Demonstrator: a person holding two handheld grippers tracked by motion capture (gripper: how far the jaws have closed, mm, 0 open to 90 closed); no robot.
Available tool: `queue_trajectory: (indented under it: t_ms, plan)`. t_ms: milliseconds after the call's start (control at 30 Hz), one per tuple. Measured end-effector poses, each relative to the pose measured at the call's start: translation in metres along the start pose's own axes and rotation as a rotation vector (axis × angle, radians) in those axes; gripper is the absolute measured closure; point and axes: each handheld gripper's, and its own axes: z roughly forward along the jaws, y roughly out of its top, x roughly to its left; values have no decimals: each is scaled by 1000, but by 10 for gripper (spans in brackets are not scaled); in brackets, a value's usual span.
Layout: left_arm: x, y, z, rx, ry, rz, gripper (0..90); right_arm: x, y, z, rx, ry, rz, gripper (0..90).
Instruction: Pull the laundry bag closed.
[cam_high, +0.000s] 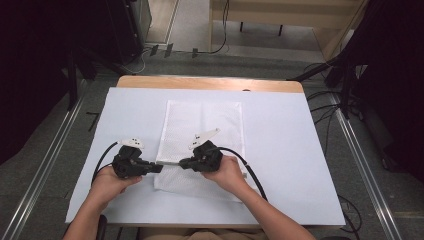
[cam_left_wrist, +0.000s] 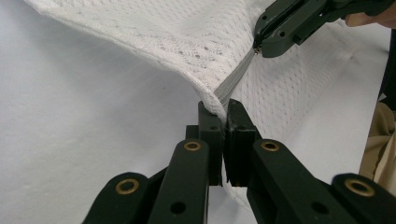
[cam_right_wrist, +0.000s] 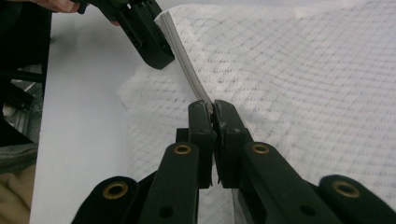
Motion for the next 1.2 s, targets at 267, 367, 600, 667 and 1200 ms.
queue_trajectory:
  t_ms: [267, 367, 600, 667, 1200]
  plan:
    - [1, 0, -1, -9, -9, -7, 882, -5, -7, -10, 5, -6, 12, 885]
    - [2, -1, -2, -5, -10, -12, 882, -6, -10, -13, 0, -10, 17, 885]
    - [2, -1, -3, -11, -11, -9, 882, -10, -16, -20, -6, -17, 33, 885]
    - [2, -1, -3, -11, -11, -11, 882, -11, -16, -21, -4, -17, 32, 885]
    - [2, -2, -4, -11, -16, -9, 882, -15, -26, -30, 11, -27, 38, 885]
